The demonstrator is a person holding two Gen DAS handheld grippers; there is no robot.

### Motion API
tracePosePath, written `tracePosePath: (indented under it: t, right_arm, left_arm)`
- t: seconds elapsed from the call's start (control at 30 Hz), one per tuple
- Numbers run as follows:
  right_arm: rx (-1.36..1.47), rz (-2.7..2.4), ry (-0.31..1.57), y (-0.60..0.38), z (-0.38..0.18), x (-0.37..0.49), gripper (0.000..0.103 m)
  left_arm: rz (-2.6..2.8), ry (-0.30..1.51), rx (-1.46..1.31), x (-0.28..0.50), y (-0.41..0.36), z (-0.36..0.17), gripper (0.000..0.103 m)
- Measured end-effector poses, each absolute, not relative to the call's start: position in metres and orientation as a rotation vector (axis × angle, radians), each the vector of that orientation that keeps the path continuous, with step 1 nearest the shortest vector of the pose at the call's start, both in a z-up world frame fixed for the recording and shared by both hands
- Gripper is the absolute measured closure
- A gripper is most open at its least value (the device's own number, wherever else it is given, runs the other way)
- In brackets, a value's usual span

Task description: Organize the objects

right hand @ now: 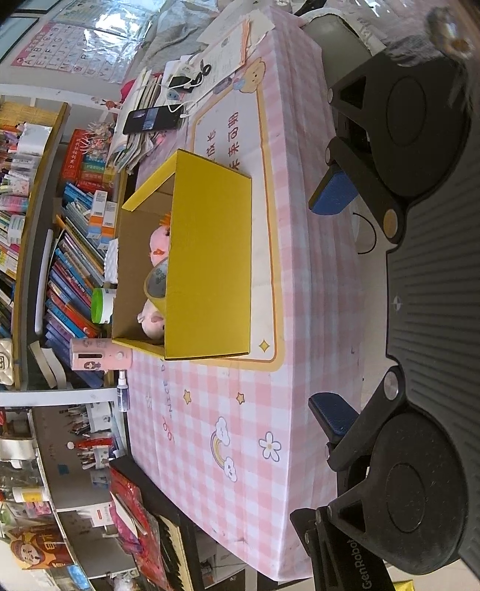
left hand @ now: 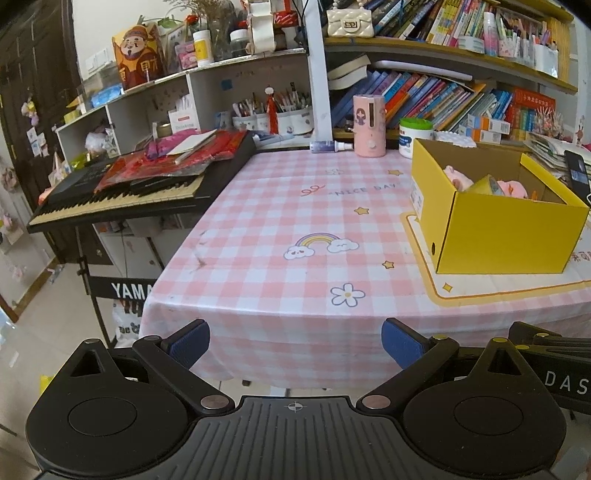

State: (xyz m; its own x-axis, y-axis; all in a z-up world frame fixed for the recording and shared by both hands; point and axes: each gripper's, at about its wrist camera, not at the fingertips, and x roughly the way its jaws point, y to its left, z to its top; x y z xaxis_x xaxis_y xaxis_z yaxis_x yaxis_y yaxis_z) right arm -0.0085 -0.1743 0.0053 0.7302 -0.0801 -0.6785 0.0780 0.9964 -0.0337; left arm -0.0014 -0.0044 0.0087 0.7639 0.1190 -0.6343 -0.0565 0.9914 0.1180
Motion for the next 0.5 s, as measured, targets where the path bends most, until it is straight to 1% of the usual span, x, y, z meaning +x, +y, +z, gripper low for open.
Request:
tracePosePath:
  t: [0.5]
  right_arm:
    - [-0.003, -0.094, 0.762, -0.1767, 0.0033, -0.0057, 0.000]
  left_arm:
    - [0.094, 0.698, 0.082, 0.0016, -0.0054, 0.0096, 0.002]
